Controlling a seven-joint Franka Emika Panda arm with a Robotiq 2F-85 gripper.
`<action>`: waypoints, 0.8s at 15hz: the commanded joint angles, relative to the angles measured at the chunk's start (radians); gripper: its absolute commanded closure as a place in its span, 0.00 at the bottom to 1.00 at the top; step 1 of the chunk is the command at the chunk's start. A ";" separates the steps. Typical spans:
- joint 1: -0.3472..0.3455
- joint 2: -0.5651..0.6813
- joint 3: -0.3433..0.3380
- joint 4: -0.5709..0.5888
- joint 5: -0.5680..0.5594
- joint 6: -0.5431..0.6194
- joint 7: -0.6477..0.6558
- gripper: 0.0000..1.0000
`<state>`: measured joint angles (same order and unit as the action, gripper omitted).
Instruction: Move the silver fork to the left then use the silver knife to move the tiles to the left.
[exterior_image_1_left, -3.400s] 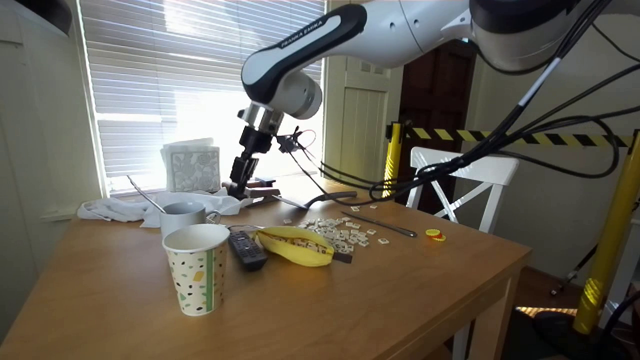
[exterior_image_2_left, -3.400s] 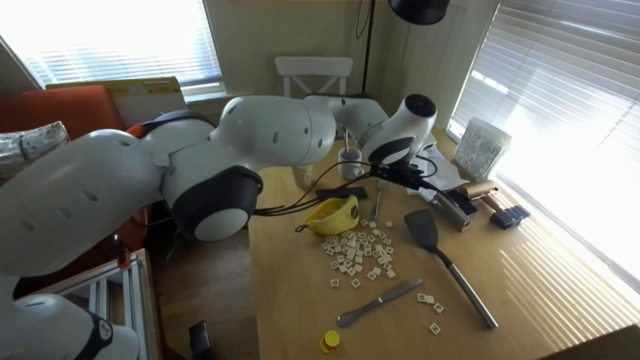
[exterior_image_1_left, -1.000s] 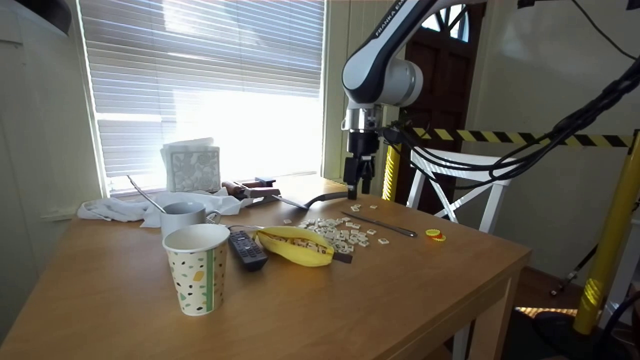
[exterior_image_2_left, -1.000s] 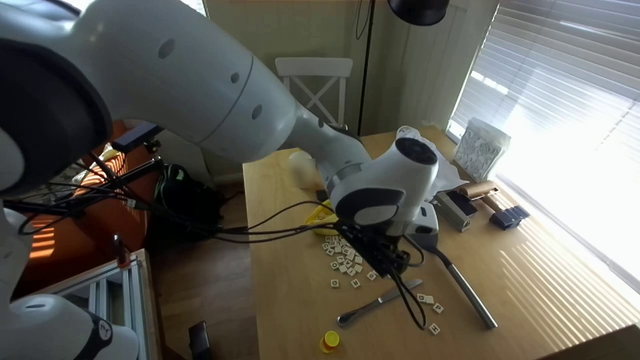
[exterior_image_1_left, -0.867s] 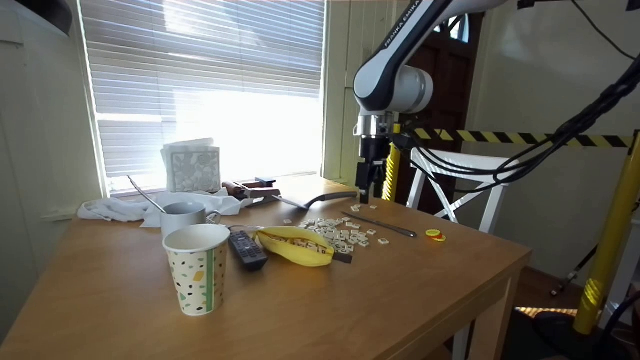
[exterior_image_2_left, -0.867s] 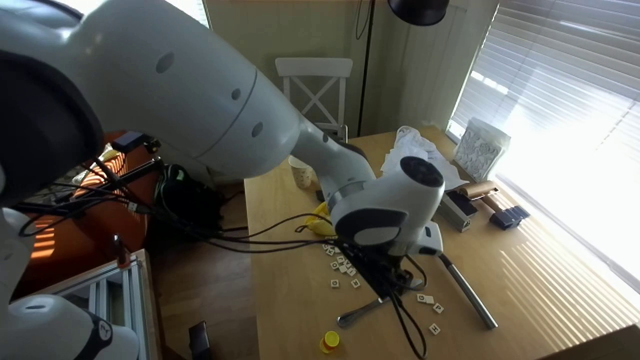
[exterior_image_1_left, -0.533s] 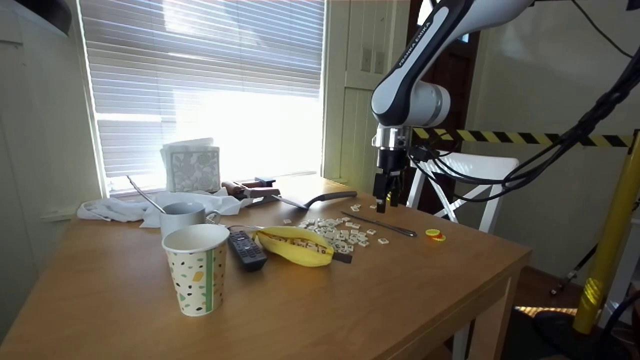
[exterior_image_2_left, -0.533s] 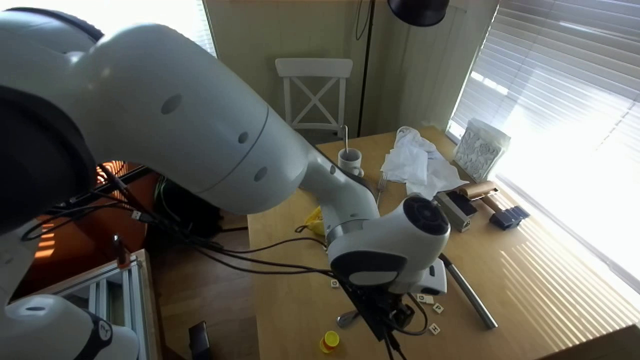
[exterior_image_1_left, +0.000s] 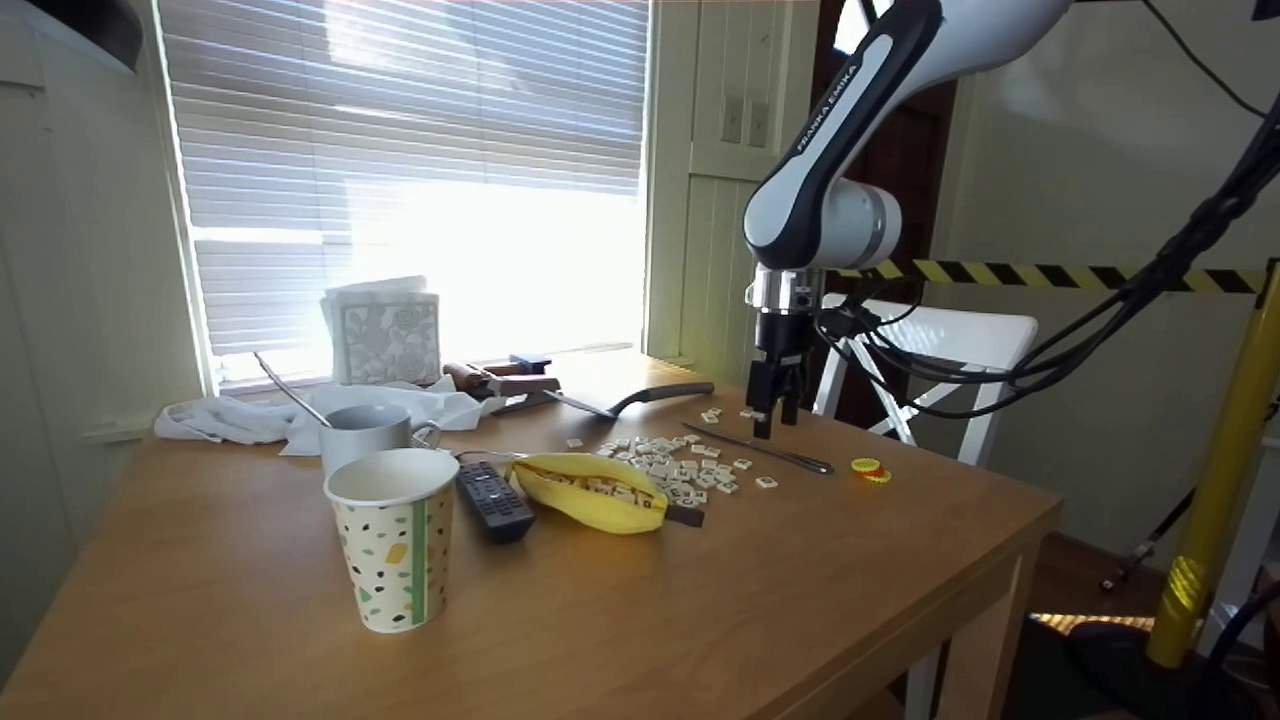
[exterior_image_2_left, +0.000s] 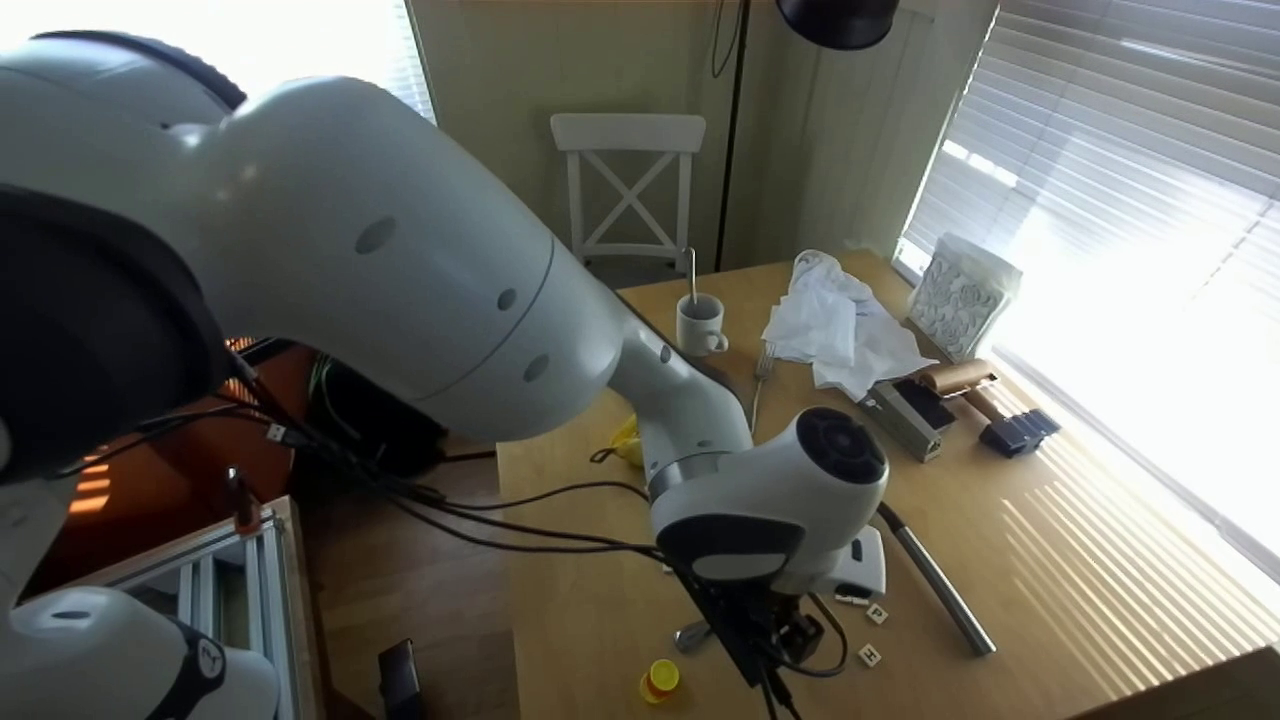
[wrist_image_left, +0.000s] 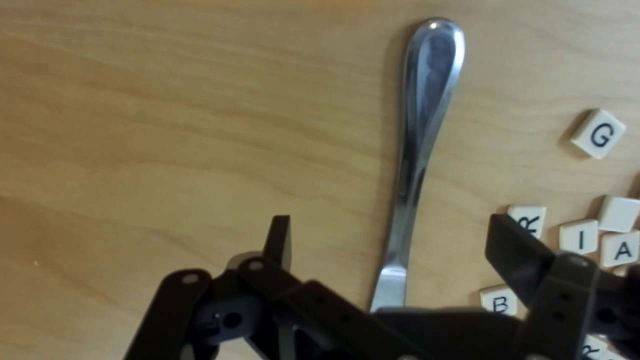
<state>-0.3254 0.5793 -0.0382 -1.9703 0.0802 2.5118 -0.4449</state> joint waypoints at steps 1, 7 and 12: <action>0.007 0.009 0.006 0.001 -0.015 0.010 0.006 0.00; -0.008 0.017 0.019 -0.004 0.000 0.030 -0.008 0.28; -0.022 0.022 0.034 -0.006 0.012 0.043 -0.022 0.64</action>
<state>-0.3263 0.5952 -0.0265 -1.9703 0.0792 2.5302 -0.4463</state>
